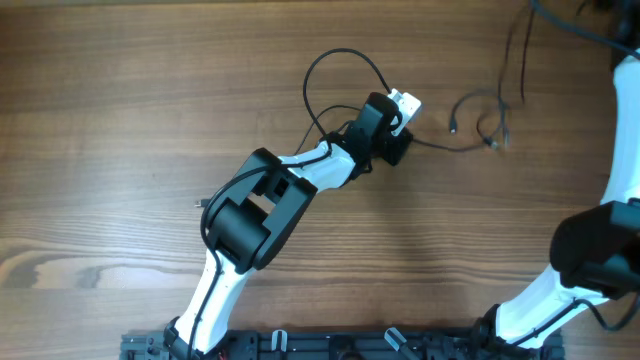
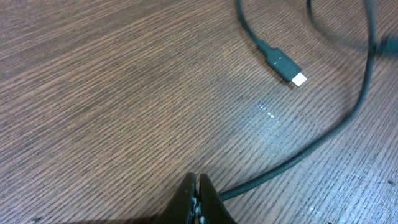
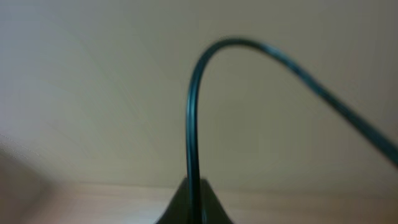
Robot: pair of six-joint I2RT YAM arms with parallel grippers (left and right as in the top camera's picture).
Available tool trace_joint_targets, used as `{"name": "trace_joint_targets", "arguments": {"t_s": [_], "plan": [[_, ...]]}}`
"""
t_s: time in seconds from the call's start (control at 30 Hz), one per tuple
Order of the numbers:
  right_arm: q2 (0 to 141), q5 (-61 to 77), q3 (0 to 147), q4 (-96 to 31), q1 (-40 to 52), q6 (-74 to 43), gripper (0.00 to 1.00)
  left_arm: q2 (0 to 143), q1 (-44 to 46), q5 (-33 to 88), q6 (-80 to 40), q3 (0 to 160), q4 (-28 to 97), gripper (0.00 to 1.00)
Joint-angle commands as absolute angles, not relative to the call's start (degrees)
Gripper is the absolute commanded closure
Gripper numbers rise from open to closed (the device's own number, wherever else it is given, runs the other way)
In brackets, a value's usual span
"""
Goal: Untangle cables
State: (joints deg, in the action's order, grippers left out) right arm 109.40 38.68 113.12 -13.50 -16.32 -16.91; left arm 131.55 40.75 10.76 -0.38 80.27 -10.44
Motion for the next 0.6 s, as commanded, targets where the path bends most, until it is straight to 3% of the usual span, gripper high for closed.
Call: {"name": "trace_joint_targets", "arguments": {"t_s": [0.0, 0.07, 0.13, 0.33, 0.47, 0.57], "plan": [[106.0, 48.3, 114.9, 10.2, -20.6, -38.7, 0.96, 135.9, 41.3, 11.7, -0.9, 76.0, -5.0, 0.96], [105.8, 40.5, 114.9, 16.3, -23.1, -38.5, 0.96, 135.9, 41.3, 11.7, -0.9, 76.0, -4.9, 0.96], [105.5, 31.8, 114.9, 12.3, -25.6, -33.2, 0.96, 135.9, 41.3, 11.7, -0.9, 76.0, -3.9, 0.96], [107.6, -18.7, 114.8, -21.3, -29.5, -9.8, 0.96, 135.9, 41.3, 10.6, -0.9, 76.0, -1.9, 0.96], [111.7, -32.6, 114.8, -21.9, -31.7, 2.5, 0.96, 135.9, 41.3, 10.6, -0.9, 76.0, -1.7, 0.96], [113.1, -24.1, 114.8, -26.2, -32.8, 4.2, 0.95, 135.9, 41.3, 10.7, -0.9, 76.0, -2.7, 0.96]]}}
